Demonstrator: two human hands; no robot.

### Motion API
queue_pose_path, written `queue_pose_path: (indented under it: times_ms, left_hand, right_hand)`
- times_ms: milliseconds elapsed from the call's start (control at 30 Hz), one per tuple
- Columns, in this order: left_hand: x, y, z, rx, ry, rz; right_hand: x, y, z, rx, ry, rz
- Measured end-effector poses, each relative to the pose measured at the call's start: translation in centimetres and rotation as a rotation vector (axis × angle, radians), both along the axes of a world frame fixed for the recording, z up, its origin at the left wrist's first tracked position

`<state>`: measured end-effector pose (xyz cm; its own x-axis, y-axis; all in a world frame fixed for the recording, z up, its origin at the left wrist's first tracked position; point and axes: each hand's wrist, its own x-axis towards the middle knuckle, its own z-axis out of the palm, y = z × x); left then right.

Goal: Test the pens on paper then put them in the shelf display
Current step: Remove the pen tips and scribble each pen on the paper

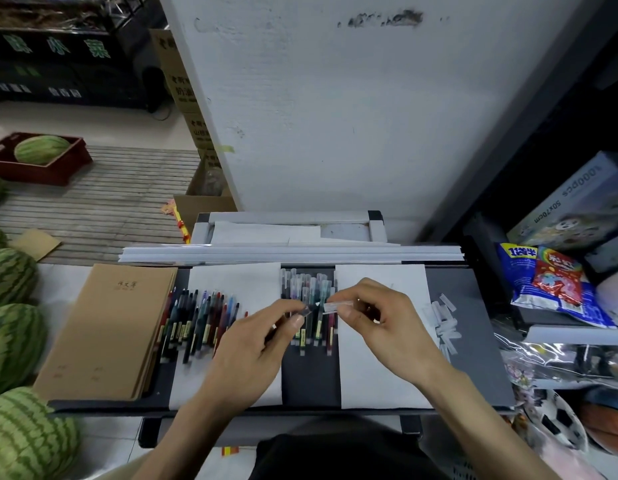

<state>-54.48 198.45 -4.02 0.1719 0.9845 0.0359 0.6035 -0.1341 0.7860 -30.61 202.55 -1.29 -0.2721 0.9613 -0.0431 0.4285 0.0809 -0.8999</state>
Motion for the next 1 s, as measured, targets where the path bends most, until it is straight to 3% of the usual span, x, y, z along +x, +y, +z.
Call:
queue_pose_path:
  times_ms: [400, 567, 867, 1000]
  left_hand:
    - [0.5, -0.1, 0.3, 0.090, 0.189, -0.036]
    - [1.3, 0.2, -0.1, 0.156, 0.217, -0.054]
    - [2.2, 0.8, -2.1, -0.112, 0.195, -0.187]
    - [3.0, 1.8, -4.1, -0.193, 0.004, 0.036]
  right_hand:
    - [-0.8, -1.0, -0.4, 0.053, -0.045, 0.082]
    - [-1.4, -1.6, -1.3, 0.000, -0.039, -0.013]
    - [-0.3, -1.7, -3.3, -0.277, 0.052, -0.073]
    - [-0.6, -1.6, -5.2, -0.333, 0.151, -0.249]
